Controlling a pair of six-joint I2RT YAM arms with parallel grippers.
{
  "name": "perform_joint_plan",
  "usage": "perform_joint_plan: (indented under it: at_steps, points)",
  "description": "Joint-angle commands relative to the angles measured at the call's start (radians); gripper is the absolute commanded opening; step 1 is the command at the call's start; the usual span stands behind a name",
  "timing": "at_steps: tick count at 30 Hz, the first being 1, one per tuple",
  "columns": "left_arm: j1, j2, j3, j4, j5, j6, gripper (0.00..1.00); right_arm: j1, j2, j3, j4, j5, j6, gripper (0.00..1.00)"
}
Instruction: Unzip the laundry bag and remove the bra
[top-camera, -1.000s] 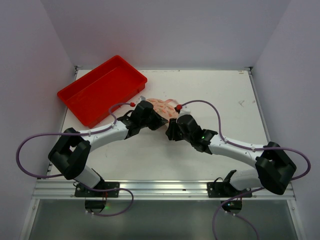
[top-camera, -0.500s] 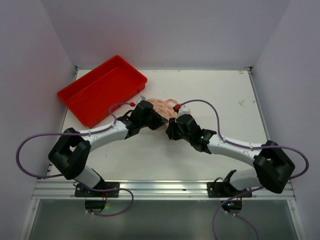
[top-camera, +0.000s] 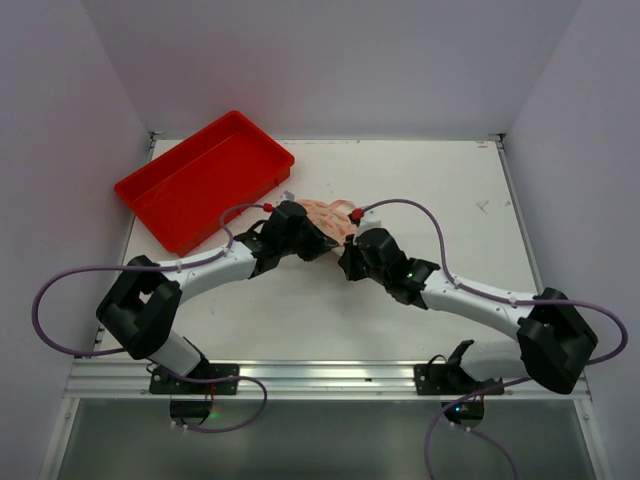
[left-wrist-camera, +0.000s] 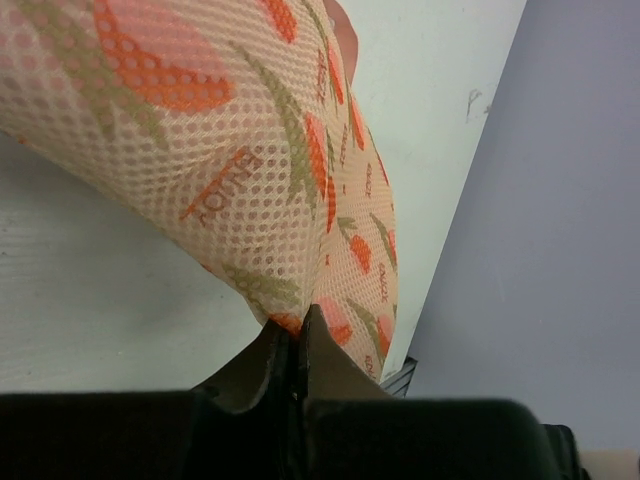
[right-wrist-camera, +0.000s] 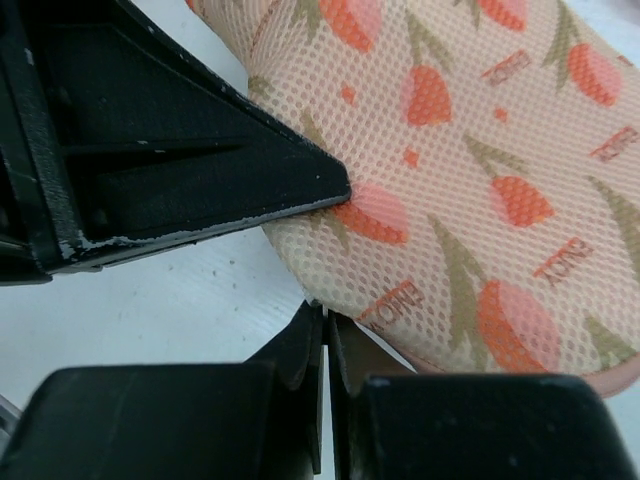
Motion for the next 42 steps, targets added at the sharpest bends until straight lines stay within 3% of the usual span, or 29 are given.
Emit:
perform_joint_plan:
  at_steps: [1, 10, 13, 16, 19, 21, 22, 23, 28, 31, 34, 39, 42]
  points:
    - [0.017, -0.012, 0.013, 0.025, 0.063, 0.109, 0.02, -0.032, -0.104, -0.010, -0.062, 0.023, -0.046, 0.00]
    - [0.113, 0.005, -0.058, 0.033, 0.228, 0.428, 0.00, -0.133, -0.342, -0.110, -0.274, -0.127, -0.060, 0.00]
    - [0.156, 0.018, -0.065, 0.045, 0.300, 0.586, 0.00, -0.133, -0.336, -0.070, -0.360, -0.169, -0.067, 0.00]
    - [0.198, 0.069, -0.014, 0.013, 0.396, 0.753, 0.04, -0.130, -0.298, -0.063, -0.319, -0.274, -0.060, 0.00]
    - [0.207, 0.083, 0.010, -0.059, 0.401, 0.805, 0.22, -0.088, -0.218, -0.013, -0.256, -0.334, -0.009, 0.00]
    - [0.212, 0.031, -0.006, -0.045, 0.392, 0.760, 0.63, -0.036, -0.136, 0.019, -0.213, -0.321, 0.012, 0.00]
    - [0.215, 0.008, -0.022, -0.055, 0.360, 0.705, 0.94, -0.025, -0.108, 0.044, -0.192, -0.328, 0.041, 0.00]
    - [0.218, -0.047, -0.028, -0.088, 0.326, 0.670, 1.00, -0.012, -0.079, 0.055, -0.144, -0.337, 0.060, 0.00]
    - [0.228, -0.303, -0.173, -0.134, 0.133, 0.432, 1.00, 0.003, 0.096, 0.122, -0.037, -0.347, 0.140, 0.00]
    - [0.225, -0.402, -0.284, -0.113, 0.105, 0.320, 1.00, 0.014, 0.150, 0.163, -0.008, -0.342, 0.140, 0.00]
    - [0.219, -0.417, -0.378, -0.026, 0.151, 0.230, 0.96, 0.022, 0.187, 0.193, -0.004, -0.341, 0.135, 0.00]
    - [0.170, -0.333, -0.388, 0.097, 0.160, 0.203, 0.94, 0.031, 0.213, 0.199, 0.022, -0.354, 0.141, 0.00]
    - [0.170, -0.293, -0.399, 0.180, 0.151, 0.174, 0.86, 0.031, 0.212, 0.194, 0.023, -0.348, 0.138, 0.00]
